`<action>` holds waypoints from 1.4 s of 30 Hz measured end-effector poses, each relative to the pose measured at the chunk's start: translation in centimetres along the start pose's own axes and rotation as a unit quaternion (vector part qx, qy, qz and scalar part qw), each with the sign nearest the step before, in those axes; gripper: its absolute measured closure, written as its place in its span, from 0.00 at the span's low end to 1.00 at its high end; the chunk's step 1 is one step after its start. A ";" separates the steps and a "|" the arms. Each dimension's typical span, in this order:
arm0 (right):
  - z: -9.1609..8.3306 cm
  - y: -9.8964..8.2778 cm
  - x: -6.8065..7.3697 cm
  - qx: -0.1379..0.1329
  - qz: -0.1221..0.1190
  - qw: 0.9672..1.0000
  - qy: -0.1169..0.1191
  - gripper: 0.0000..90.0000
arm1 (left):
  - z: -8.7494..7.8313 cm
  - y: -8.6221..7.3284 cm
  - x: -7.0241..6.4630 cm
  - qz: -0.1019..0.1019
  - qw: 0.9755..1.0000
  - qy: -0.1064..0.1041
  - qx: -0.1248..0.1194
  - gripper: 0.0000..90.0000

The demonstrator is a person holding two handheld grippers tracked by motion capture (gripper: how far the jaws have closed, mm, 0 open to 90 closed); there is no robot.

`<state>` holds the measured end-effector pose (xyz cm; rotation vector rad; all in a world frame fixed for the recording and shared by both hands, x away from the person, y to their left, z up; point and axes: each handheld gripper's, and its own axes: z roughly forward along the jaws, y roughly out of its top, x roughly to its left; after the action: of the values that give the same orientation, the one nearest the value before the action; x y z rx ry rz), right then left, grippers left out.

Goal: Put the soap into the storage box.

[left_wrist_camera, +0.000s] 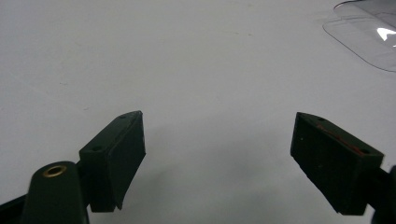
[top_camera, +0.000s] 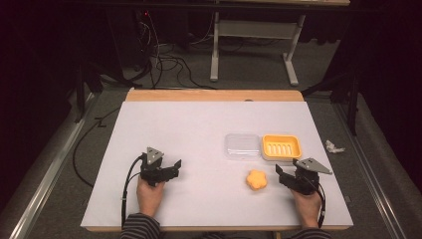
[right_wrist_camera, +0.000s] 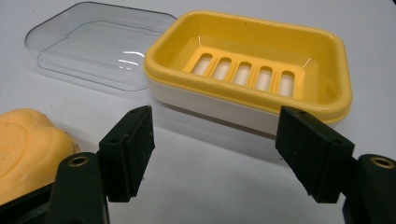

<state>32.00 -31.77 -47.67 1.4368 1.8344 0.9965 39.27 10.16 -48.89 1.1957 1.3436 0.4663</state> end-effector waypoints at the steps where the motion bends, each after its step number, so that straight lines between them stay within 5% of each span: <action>1: 0.0 0.0 0.0 0.001 -0.002 1.000 0.000 0.31 | 0.0 0.0 0.0 -0.001 1.000 0.000 0.000 0.21; 26: 0.2 0.1 0.4 0.009 -0.008 1.000 -0.020 0.20 | 0.1 0.1 0.1 -0.007 1.000 0.001 0.003 0.21; 42: -0.3 0.1 0.8 0.018 -0.016 1.000 0.000 0.22 | 0.0 0.2 0.1 -0.013 1.000 -0.006 0.001 0.20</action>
<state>31.65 -31.04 -47.44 1.4226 1.8781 0.9528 39.34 10.36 -48.80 1.1790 1.3477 0.4377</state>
